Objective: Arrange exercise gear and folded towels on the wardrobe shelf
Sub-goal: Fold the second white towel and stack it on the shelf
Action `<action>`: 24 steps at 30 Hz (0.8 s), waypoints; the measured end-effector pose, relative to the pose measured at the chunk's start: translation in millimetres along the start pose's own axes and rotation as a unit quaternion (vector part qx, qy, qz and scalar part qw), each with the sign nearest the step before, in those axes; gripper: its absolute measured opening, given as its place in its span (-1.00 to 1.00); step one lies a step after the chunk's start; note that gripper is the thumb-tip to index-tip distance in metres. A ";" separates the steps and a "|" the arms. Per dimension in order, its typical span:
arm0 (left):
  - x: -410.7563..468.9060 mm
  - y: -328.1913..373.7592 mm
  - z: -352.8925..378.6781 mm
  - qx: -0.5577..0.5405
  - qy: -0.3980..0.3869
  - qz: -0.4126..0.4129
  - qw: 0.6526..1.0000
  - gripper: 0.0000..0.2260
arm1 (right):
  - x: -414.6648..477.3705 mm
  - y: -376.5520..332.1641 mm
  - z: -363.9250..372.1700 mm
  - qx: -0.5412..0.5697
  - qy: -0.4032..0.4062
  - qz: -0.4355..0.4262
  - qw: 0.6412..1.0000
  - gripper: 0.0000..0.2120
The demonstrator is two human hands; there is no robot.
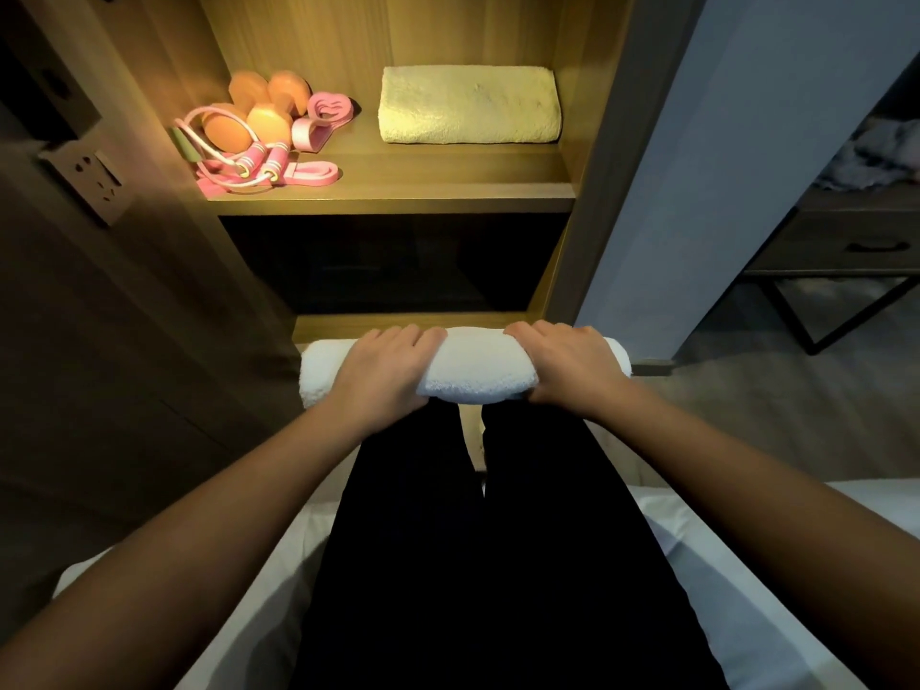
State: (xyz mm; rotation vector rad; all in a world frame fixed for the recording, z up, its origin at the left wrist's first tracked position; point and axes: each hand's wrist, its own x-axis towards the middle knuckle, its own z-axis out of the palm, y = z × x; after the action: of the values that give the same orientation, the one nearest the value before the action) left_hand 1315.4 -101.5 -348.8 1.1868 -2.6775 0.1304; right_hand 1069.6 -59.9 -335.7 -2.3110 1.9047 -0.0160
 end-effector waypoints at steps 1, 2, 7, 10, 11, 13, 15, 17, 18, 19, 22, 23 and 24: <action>3.2 -2.6 -0.4 -0.002 -0.001 0.005 1.000 -0.42 | -0.6 5.3 -1.0 -0.006 -0.005 0.009 1.000 -0.35; 6.5 -5.3 -1.1 -0.005 -0.007 0.011 1.000 -0.41 | -1.3 10.8 -0.5 -0.010 -0.005 0.018 1.000 -0.38; 13.1 -39.4 -9.3 -0.014 -0.093 -0.010 0.995 -0.30 | 7.6 28.1 1.4 0.015 0.022 0.032 0.999 -0.53; 28.9 -59.1 -18.5 0.023 -0.084 -0.018 0.996 -0.38 | 31.1 35.2 -11.5 0.010 0.023 0.026 0.999 -0.60; 39.7 -63.9 -22.4 0.042 -0.082 -0.023 0.995 -0.43 | 42.3 38.8 -18.3 0.002 0.027 0.023 0.999 -0.64; 66.6 -74.0 -32.2 0.066 -0.079 -0.036 0.994 -0.49 | 68.2 47.7 -35.4 -0.021 0.043 0.018 0.999 -0.67; 98.9 -88.6 -43.6 0.077 -0.074 -0.041 0.993 -0.50 | 96.7 58.9 -57.7 -0.035 0.064 0.011 0.997 -0.66; 134.2 -105.8 -56.1 0.087 -0.063 -0.043 0.993 -0.49 | 125.3 70.9 -82.3 -0.041 0.083 0.004 0.996 -0.62; 152.4 -114.3 -62.5 0.091 -0.057 -0.044 0.993 -0.48 | 140.1 77.3 -94.5 -0.046 0.093 0.002 0.995 -0.61; 170.6 -122.8 -68.6 0.098 -0.049 -0.043 0.993 -0.47 | 155.2 83.8 -106.3 -0.052 0.103 0.002 0.993 -0.60; 225.8 -148.7 -85.4 0.114 -0.009 -0.034 0.993 -0.48 | 200.4 104.4 -140.7 -0.067 0.138 0.013 0.988 -0.61; 243.5 -157.8 -90.6 0.113 0.008 -0.032 0.993 -0.49 | 215.1 110.6 -151.5 -0.069 0.152 0.015 0.986 -0.61; 260.8 -166.5 -94.6 0.115 0.023 -0.033 0.993 -0.49 | 229.2 116.4 -161.3 -0.068 0.166 0.015 0.984 -0.60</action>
State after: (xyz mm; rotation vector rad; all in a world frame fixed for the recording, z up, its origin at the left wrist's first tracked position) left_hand 1282.8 -386.0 -198.4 1.3181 -2.6346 0.4619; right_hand 984.5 -322.5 -209.5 -2.4984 2.1535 -0.2949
